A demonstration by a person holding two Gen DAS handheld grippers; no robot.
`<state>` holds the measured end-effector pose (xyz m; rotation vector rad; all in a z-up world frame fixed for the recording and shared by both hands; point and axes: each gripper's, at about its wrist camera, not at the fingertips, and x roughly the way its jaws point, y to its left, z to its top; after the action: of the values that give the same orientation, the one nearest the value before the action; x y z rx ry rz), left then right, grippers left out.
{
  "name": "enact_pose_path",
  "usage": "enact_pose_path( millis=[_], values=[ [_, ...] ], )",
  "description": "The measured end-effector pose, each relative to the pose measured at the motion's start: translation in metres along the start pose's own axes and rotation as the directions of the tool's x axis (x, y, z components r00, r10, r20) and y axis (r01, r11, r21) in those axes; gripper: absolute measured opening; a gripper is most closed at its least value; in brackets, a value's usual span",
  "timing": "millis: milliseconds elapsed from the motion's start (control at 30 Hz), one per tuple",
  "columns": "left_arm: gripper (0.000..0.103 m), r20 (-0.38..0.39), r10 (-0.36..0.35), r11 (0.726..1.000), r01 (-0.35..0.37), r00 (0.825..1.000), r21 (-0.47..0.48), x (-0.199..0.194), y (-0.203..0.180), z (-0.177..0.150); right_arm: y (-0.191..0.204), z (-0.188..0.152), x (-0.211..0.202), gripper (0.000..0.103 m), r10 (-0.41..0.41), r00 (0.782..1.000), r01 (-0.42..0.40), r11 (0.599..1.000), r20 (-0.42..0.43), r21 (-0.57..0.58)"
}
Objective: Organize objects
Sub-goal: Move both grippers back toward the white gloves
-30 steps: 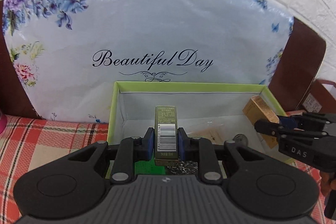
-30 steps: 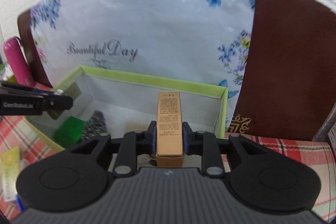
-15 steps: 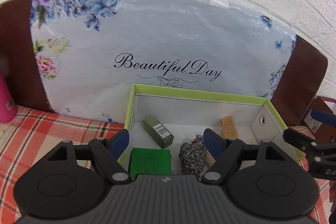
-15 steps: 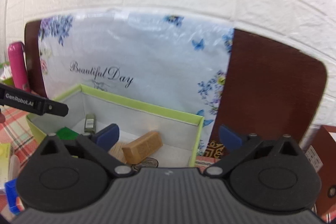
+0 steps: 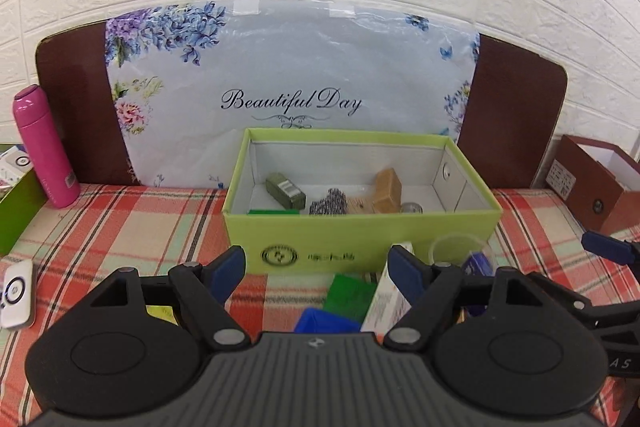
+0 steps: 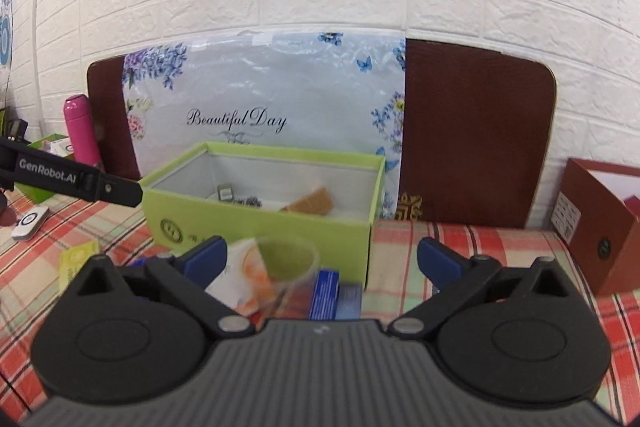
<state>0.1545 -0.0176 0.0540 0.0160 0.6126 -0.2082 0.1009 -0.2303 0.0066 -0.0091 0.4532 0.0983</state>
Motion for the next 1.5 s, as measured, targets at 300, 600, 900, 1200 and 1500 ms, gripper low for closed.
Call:
enact_pose_path(
  millis=[300,600,900,1200,1500],
  values=[
    [0.081,-0.066,0.011,0.999,-0.013,0.998,-0.032,-0.018,-0.005,-0.048,0.008,-0.047,-0.038,0.103,-0.01,0.998,0.013,0.999,-0.064,0.048],
    [0.081,-0.152,-0.01,0.997,-0.001,0.988,-0.073,-0.018,-0.003,-0.083,0.009,-0.084,-0.049,0.103,-0.017,0.99,0.032,0.994,-0.141,0.108],
    [0.081,-0.165,-0.09,0.995,0.081,0.982,-0.061,-0.024,-0.008,-0.099,0.007,-0.099,-0.057,0.103,-0.018,0.986,0.041,0.989,-0.165,0.139],
    [0.081,-0.164,-0.206,0.976,0.214,0.965,0.032,-0.02,-0.036,-0.112,0.001,-0.105,-0.061,0.103,-0.066,0.982,0.09,0.987,-0.178,0.133],
    [0.019,-0.215,-0.257,0.965,0.261,0.942,-0.009,-0.017,-0.023,-0.117,0.001,-0.104,-0.061,0.103,-0.001,0.982,0.031,0.987,-0.19,0.157]
  ],
)
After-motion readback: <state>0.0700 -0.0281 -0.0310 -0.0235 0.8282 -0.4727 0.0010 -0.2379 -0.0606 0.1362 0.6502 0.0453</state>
